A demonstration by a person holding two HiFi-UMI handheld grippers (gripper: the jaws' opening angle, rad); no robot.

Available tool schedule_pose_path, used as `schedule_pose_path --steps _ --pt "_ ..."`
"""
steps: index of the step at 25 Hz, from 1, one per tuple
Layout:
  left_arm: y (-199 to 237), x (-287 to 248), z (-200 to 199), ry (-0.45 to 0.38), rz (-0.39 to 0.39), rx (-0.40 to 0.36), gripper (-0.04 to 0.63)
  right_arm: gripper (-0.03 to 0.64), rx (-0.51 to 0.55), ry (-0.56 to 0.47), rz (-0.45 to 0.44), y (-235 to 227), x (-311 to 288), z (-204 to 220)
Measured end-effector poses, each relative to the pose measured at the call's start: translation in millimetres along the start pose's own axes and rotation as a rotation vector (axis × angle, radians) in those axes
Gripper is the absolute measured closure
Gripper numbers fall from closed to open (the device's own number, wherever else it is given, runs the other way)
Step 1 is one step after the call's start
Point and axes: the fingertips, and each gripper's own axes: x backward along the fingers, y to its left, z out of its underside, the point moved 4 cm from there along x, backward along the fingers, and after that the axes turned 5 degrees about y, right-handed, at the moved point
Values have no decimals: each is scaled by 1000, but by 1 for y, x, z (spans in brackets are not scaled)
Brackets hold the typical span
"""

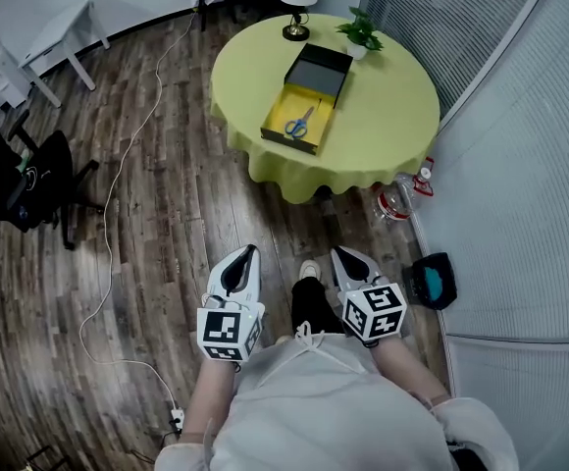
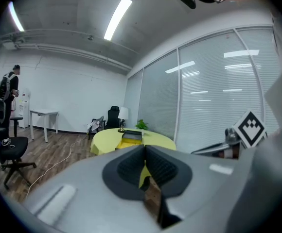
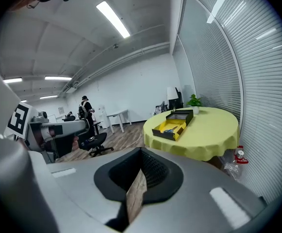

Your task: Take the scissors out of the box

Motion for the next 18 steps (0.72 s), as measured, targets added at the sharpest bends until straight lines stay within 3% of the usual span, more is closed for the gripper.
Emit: schedule_pose_path --steps 6,10,18 --pt "26 -97 -42 -8 -48 23 589 618 38 -34 -39 -61 -66 -74" --pt "29 -168 -69 -1 -44 -3 589 618 48 -47 -49 -106 -104 -116" --pt "40 -287 -71 138 -93 -21 589 618 17 1 -65 -187 -172 -151"
